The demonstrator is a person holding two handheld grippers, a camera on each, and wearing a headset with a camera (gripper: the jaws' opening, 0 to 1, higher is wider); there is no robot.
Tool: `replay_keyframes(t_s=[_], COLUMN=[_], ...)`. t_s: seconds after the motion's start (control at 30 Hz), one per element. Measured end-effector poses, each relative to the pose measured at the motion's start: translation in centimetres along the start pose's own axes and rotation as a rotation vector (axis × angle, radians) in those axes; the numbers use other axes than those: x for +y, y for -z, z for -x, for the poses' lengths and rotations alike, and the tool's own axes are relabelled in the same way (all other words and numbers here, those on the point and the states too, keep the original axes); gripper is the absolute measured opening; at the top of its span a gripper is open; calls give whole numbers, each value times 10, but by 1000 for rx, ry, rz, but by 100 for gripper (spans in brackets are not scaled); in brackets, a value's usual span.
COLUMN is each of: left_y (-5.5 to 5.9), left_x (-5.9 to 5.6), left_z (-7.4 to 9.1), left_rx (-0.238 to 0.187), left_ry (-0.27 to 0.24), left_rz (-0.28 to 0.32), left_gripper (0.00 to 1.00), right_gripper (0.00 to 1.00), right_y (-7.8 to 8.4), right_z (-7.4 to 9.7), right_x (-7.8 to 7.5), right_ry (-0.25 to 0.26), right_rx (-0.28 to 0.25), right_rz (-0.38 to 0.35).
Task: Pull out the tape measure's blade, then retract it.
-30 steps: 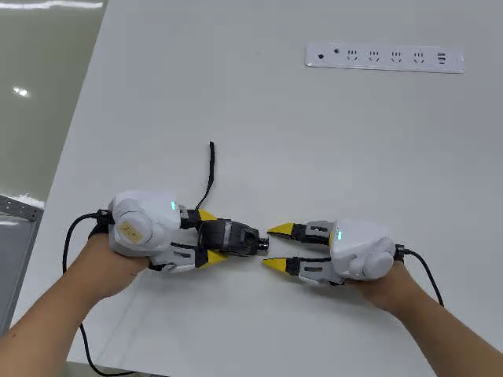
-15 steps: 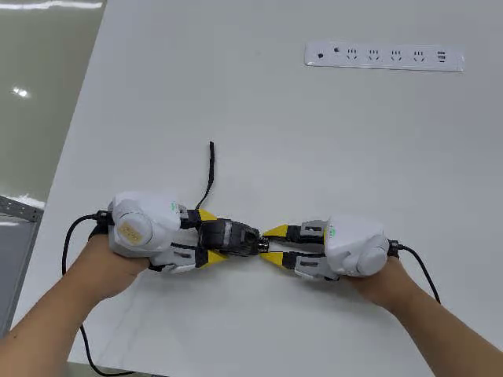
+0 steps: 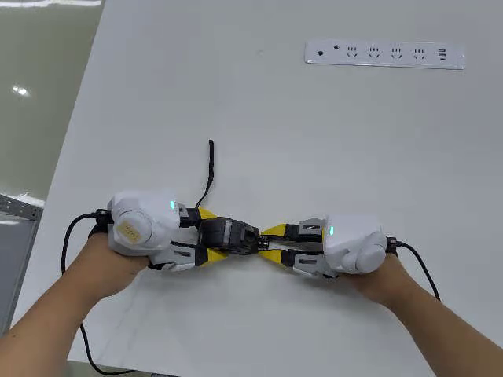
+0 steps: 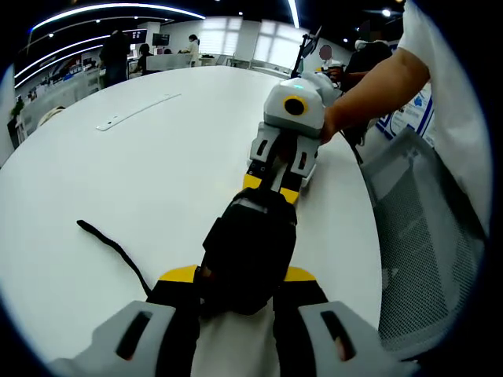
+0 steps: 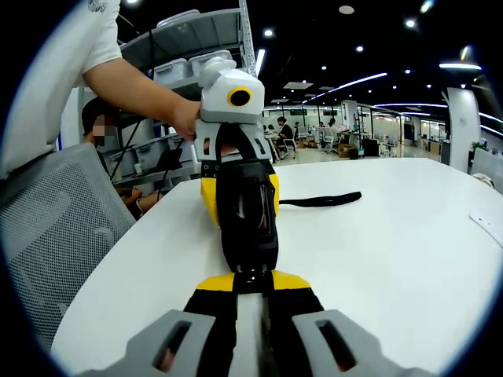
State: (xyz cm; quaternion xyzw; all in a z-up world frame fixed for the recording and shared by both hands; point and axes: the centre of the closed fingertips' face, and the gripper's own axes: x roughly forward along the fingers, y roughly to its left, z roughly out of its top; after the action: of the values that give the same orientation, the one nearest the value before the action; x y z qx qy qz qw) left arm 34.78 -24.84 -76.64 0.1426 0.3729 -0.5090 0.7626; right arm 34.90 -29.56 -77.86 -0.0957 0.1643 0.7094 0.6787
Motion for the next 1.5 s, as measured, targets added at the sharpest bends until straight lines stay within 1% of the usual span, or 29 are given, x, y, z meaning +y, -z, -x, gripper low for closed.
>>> replay_keyframes(t_s=[0.57, 0.63, 0.93, 1.07, 1.13, 1.5], left_y=[0, 0, 0, 0, 0, -1], left_x=[0, 0, 0, 0, 0, 0], left_z=[0, 0, 0, 0, 0, 0], left_rx=[-7, -8, -10, -6, -9, -13], left_ry=[-4, -7, -5, -4, -5, -2], left_rz=[-1, 0, -3, -4, -1, -5], left_gripper=[32, 32, 32, 32, 31, 31], right_gripper=[13, 12, 12, 12, 12, 12], right_y=[1, 1, 1, 2, 2, 4], right_z=[0, 0, 0, 2, 2, 6], right_x=[1, 1, 2, 2, 2, 0], right_ry=[5, 7, 11, 13, 15, 20], right_rx=[-8, -10, -10, -9, -11, -9], right_rz=[1, -10, -13, -10, -24, -24])
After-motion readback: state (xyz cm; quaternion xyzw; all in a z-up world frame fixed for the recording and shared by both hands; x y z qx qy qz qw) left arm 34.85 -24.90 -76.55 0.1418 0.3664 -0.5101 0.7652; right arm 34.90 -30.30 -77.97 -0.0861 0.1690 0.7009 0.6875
